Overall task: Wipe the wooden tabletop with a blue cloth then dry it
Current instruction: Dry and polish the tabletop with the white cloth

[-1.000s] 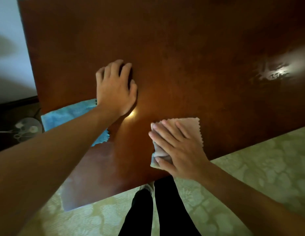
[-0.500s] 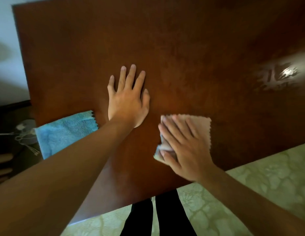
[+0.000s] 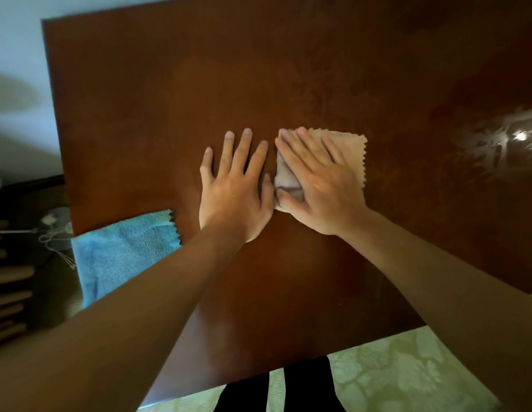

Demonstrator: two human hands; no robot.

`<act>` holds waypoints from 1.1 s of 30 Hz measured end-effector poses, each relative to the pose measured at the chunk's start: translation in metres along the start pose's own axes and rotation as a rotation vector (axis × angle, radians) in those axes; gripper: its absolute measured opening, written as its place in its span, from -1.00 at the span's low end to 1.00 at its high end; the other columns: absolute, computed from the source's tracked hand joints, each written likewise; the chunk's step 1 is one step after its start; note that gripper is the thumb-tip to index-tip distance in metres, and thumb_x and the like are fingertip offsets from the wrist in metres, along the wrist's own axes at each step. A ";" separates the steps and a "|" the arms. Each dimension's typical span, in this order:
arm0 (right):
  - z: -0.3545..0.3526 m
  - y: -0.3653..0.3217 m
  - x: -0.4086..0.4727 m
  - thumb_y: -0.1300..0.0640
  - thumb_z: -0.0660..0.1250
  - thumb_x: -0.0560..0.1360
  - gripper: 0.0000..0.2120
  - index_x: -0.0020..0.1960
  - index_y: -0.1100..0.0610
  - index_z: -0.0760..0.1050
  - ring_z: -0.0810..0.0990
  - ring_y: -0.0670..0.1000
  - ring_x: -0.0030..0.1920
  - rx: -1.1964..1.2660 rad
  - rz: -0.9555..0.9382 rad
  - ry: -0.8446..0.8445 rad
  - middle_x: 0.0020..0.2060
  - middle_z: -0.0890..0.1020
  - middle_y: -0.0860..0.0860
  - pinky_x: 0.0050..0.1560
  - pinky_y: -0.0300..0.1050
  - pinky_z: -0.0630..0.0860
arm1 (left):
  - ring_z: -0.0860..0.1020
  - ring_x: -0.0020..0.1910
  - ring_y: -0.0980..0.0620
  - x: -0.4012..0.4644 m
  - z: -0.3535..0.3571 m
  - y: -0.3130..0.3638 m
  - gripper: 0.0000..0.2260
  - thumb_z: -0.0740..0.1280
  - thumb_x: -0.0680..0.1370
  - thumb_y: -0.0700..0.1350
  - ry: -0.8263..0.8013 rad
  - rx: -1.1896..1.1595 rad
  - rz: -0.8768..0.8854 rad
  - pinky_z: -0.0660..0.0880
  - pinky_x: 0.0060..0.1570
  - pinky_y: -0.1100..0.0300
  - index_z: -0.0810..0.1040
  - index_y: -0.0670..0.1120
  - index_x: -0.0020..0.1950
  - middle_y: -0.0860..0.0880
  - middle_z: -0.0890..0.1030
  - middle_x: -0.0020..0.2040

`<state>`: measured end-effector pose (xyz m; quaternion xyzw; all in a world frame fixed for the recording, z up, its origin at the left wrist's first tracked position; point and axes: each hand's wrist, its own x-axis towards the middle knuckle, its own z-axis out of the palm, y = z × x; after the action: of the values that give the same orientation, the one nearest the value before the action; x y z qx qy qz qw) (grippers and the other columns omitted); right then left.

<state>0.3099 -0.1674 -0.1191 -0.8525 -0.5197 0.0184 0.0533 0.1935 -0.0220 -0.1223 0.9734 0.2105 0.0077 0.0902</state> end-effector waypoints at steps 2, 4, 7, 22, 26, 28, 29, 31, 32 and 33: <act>-0.001 -0.001 -0.002 -0.20 0.08 0.65 -0.34 0.62 0.17 0.21 0.13 0.10 0.64 -0.002 -0.015 -0.005 0.62 0.21 0.10 0.61 0.19 0.10 | 0.02 0.62 -0.11 0.000 0.000 0.000 -0.48 -0.06 0.66 0.10 0.000 0.004 -0.001 -0.02 0.54 -0.20 0.19 0.00 0.61 -0.08 0.14 0.63; 0.001 -0.008 -0.022 -0.20 0.03 0.67 -0.34 0.64 0.17 0.17 0.08 0.10 0.65 0.010 -0.064 -0.029 0.64 0.17 0.10 0.60 0.22 0.11 | 0.02 0.63 -0.11 -0.001 -0.001 0.001 -0.48 -0.07 0.66 0.11 -0.008 0.002 -0.004 -0.02 0.54 -0.19 0.18 0.00 0.61 -0.07 0.13 0.63; 0.004 -0.024 -0.068 -0.19 0.01 0.68 -0.34 0.64 0.18 0.14 0.03 0.11 0.66 0.015 -0.179 -0.063 0.65 0.12 0.11 0.60 0.25 0.10 | 0.02 0.62 -0.11 0.001 -0.002 0.001 -0.49 -0.04 0.66 0.10 -0.015 0.005 -0.013 -0.01 0.54 -0.19 0.20 0.00 0.61 -0.07 0.14 0.63; -0.013 0.051 0.068 -0.27 -0.04 0.63 -0.24 0.65 0.21 0.08 0.05 0.10 0.66 -0.023 -0.071 -0.139 0.65 0.13 0.14 0.64 0.13 0.02 | 0.03 0.62 -0.10 -0.001 -0.004 0.001 -0.51 0.03 0.66 0.09 -0.015 -0.010 -0.019 -0.02 0.55 -0.17 0.24 0.01 0.59 -0.06 0.17 0.63; -0.007 0.023 -0.011 -0.24 0.05 0.66 -0.29 0.64 0.20 0.15 0.07 0.10 0.65 0.014 -0.247 -0.091 0.63 0.17 0.12 0.60 0.19 0.14 | 0.03 0.63 -0.09 -0.001 -0.005 0.001 -0.51 0.05 0.66 0.08 -0.016 -0.019 -0.021 -0.03 0.55 -0.17 0.24 0.00 0.59 -0.06 0.16 0.63; -0.005 0.017 -0.037 -0.24 0.08 0.65 -0.30 0.63 0.18 0.19 0.07 0.08 0.66 0.036 -0.317 -0.086 0.63 0.18 0.10 0.60 0.19 0.15 | 0.03 0.63 -0.08 -0.001 -0.005 0.000 -0.52 0.05 0.67 0.09 -0.006 -0.026 -0.024 -0.02 0.55 -0.17 0.25 0.01 0.58 -0.05 0.17 0.62; -0.004 0.018 -0.040 -0.25 0.08 0.65 -0.30 0.63 0.17 0.19 0.07 0.07 0.66 0.044 -0.342 -0.092 0.63 0.18 0.08 0.61 0.18 0.14 | 0.03 0.63 -0.08 -0.002 -0.005 0.000 -0.52 0.04 0.67 0.09 -0.005 -0.027 -0.026 -0.02 0.55 -0.17 0.25 0.01 0.58 -0.05 0.18 0.62; -0.004 0.027 -0.025 -0.30 0.06 0.64 -0.28 0.63 0.15 0.19 0.08 0.06 0.65 0.041 -0.380 -0.106 0.64 0.18 0.06 0.62 0.16 0.11 | 0.03 0.63 -0.07 -0.001 -0.005 0.000 -0.52 0.04 0.66 0.10 -0.013 -0.031 -0.023 -0.01 0.55 -0.18 0.25 0.02 0.58 -0.05 0.17 0.62; -0.005 0.035 -0.009 -0.32 0.05 0.64 -0.27 0.64 0.13 0.19 0.10 0.06 0.65 0.035 -0.373 -0.109 0.63 0.19 0.06 0.62 0.15 0.10 | 0.02 0.63 -0.07 0.000 -0.005 -0.001 -0.51 0.04 0.66 0.10 -0.020 -0.039 -0.024 -0.01 0.55 -0.18 0.24 0.02 0.59 -0.05 0.17 0.63; -0.005 0.044 0.012 -0.33 0.03 0.64 -0.27 0.64 0.12 0.18 0.11 0.07 0.65 0.028 -0.339 -0.104 0.63 0.20 0.06 0.63 0.13 0.07 | 0.01 0.63 -0.06 0.000 -0.006 -0.001 -0.51 0.04 0.66 0.10 -0.026 -0.047 -0.027 -0.02 0.55 -0.18 0.24 0.03 0.59 -0.04 0.16 0.63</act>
<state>0.3549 -0.1767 -0.1182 -0.7496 -0.6578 0.0605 0.0407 0.1927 -0.0200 -0.1165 0.9681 0.2222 -0.0011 0.1161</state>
